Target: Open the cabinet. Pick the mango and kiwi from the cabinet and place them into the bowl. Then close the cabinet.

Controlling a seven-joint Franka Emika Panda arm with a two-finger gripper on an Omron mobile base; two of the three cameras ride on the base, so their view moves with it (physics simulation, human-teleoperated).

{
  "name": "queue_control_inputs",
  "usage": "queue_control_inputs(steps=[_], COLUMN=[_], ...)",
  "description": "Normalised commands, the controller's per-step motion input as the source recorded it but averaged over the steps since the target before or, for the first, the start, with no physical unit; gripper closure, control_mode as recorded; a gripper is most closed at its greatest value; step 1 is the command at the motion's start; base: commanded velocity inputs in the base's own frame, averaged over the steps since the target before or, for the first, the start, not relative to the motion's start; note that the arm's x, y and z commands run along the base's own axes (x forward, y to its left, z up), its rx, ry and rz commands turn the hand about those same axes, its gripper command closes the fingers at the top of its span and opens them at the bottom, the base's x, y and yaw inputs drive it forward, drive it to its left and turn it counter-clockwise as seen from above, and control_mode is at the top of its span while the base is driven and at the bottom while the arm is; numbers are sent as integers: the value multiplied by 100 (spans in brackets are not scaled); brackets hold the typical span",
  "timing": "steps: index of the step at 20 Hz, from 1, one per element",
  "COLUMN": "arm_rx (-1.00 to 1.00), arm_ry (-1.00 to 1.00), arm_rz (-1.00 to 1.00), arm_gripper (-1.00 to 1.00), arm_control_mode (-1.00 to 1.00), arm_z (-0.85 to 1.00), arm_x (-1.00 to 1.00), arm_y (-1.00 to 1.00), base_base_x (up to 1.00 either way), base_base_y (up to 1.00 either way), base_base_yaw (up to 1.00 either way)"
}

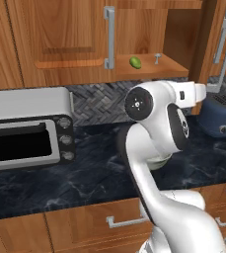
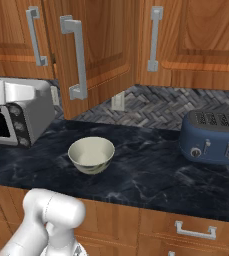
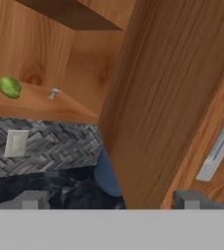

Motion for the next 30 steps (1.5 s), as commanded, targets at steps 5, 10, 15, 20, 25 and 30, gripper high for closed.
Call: queue_control_inputs(steps=[5,10,15,20,25,30], arm_rx=[0,0,0,0,0,0], arm_ry=[0,0,0,0,-6,-20], arm_rz=[0,0,0,0,0,0], arm_gripper=[-100,-100,-100,-100,-100,-100], arm_control_mode=[-100,-100,-100,-100,-100,-100], arm_z=[0,-1,-4,-5,-5,7], arm_x=[44,8,-14,-24,-6,-2], arm_y=[-24,-43,-64,-72,-51,92], base_base_x=[0,0,0,0,0,0], base_base_y=[0,0,0,0,0,0], base_base_yaw=[0,0,0,0,0,0])
